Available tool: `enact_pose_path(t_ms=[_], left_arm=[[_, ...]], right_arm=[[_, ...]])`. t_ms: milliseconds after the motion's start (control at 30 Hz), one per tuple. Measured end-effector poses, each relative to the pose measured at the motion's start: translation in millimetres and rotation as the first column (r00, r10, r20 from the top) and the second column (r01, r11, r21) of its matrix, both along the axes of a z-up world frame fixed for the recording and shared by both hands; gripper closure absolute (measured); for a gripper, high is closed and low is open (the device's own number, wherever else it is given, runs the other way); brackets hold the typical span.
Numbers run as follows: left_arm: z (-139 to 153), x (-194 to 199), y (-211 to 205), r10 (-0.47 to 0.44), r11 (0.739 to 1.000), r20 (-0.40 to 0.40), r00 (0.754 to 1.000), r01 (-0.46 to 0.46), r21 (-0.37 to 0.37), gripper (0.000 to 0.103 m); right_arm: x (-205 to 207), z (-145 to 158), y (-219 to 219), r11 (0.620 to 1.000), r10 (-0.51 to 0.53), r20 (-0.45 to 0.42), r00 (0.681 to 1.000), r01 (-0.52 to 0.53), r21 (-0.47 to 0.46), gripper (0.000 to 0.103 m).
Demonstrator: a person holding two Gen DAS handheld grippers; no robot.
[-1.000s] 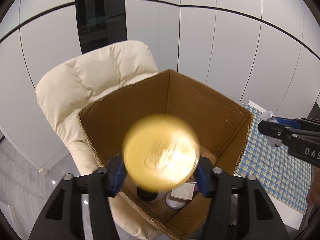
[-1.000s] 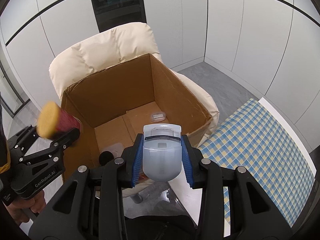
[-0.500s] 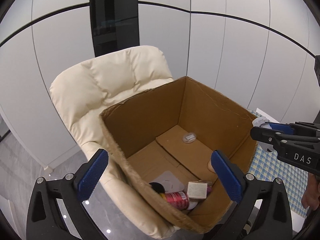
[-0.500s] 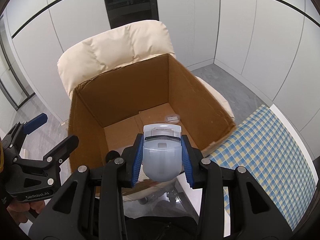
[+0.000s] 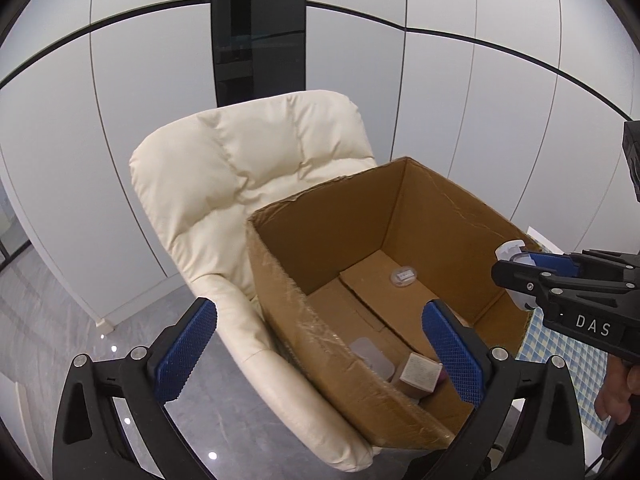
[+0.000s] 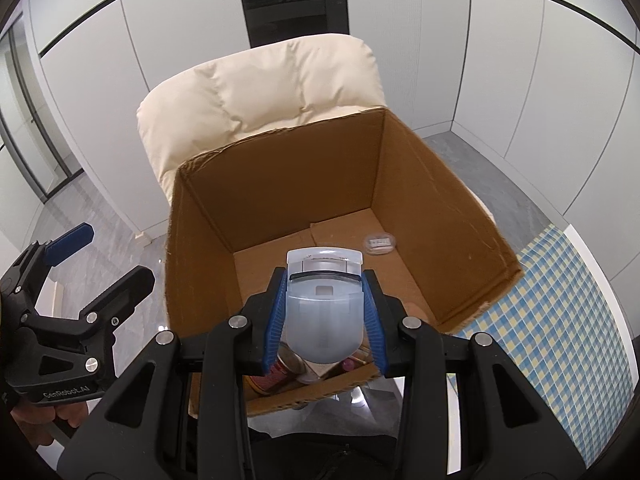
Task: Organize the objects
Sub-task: 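Lower the white item into the box and open the right tool, then withdraw both open tools up and away from the box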
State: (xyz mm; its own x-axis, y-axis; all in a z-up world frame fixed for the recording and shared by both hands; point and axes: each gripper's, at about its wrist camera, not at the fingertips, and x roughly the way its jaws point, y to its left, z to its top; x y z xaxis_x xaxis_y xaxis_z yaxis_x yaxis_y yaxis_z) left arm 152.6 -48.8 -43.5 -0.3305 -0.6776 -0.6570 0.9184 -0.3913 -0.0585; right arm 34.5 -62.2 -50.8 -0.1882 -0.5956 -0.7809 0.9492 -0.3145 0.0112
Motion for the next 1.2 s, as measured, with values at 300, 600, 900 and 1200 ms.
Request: enact_pose_path(t_ms=[300,600,900,1200], left_arm=[[0.3,12.4,-5.9,0.036,0.999,-0.007,0.999,-0.036,0.0,0.0],[-1.4,9.4,-7.3,0.03,1.0,-0.002,1.0,-0.03,0.005,0.0],[-2.1,5.0,-8.7,0.032,0.999,-0.002,0.999,-0.032,0.007,0.0],[-5.6,-3.6,-9.6,0.029,0.999,0.003,1.0,-0.029,0.039,0.0]], right_arm=[[14.0,-1.6,-7.4,0.999,0.038,-0.012,0.999,-0.038,0.004,0.065],[3.8,0.2,-5.0,1.0,-0.005,0.002,1.0,0.005,-0.013,0.037],[-3.1,-0.2,0.8,1.0,-0.023,0.004,1.0,0.023,-0.014,0.021],[-11.3,0.2,8.1,0.999,-0.042,0.003,0.999,0.042,-0.013,0.013]])
